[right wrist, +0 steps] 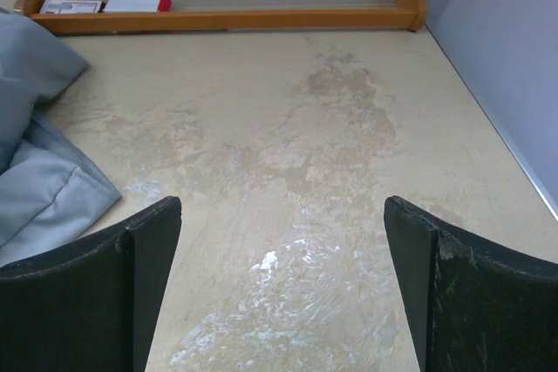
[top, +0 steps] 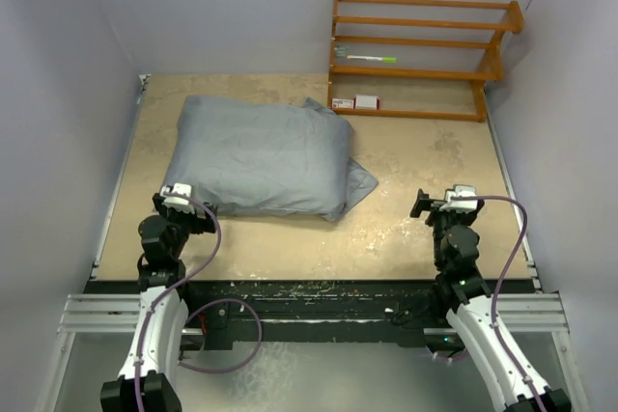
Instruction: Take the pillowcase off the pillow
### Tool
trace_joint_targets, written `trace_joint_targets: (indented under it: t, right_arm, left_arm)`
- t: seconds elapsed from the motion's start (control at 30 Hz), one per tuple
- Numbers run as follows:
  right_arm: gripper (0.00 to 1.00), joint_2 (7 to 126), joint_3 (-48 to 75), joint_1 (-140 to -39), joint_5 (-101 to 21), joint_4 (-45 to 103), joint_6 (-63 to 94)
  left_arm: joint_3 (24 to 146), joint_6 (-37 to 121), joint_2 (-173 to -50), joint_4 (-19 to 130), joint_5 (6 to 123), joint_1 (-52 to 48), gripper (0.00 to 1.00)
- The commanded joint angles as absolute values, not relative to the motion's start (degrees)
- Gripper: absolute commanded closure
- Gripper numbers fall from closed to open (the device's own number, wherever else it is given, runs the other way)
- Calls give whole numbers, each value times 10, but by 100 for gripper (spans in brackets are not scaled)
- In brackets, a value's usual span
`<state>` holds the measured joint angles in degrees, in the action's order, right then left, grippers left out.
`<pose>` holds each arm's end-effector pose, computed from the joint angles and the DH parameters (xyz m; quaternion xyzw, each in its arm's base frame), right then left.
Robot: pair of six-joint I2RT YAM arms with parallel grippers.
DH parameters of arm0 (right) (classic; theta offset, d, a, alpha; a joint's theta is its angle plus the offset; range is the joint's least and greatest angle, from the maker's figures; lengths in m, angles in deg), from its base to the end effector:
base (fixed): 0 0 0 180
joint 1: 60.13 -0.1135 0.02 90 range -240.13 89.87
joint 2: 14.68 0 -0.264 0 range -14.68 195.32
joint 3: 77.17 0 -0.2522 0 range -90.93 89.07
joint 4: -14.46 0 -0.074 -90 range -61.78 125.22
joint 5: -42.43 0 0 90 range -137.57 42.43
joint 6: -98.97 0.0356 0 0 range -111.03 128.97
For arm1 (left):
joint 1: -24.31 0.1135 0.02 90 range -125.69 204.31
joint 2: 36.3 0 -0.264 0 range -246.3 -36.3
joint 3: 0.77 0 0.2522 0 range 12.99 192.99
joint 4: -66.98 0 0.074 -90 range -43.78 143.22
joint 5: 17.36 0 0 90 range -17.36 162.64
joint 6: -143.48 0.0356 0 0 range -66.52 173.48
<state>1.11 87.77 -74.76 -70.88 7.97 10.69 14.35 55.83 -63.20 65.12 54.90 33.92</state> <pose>0.1238 0.0178 0.1928 0.0750 0.6695 -0.0308 0.7383 0.1362 0.0121 0.1560 0.0459 0.7811 -0.0569 0.6200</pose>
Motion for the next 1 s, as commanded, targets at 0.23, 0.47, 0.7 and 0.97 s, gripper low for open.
trace_joint_targets:
  t: [0.23, 0.47, 0.7, 0.97]
  right_arm:
    - [0, 0, 857, -750, -780, 85, 136]
    - [0, 84, 634, -750, -972, 257, 376]
    - [0, 133, 508, -749, -720, 389, 464]
    - [0, 290, 583, -786, -471, 185, 449]
  left_arm:
    - [206, 563, -614, 632, 525, 337, 1]
    - [536, 704, -777, 309, 411, 337, 1]
    - [768, 865, -932, -18, 281, 336, 1]
    - [776, 946, -959, -92, 364, 332, 1]
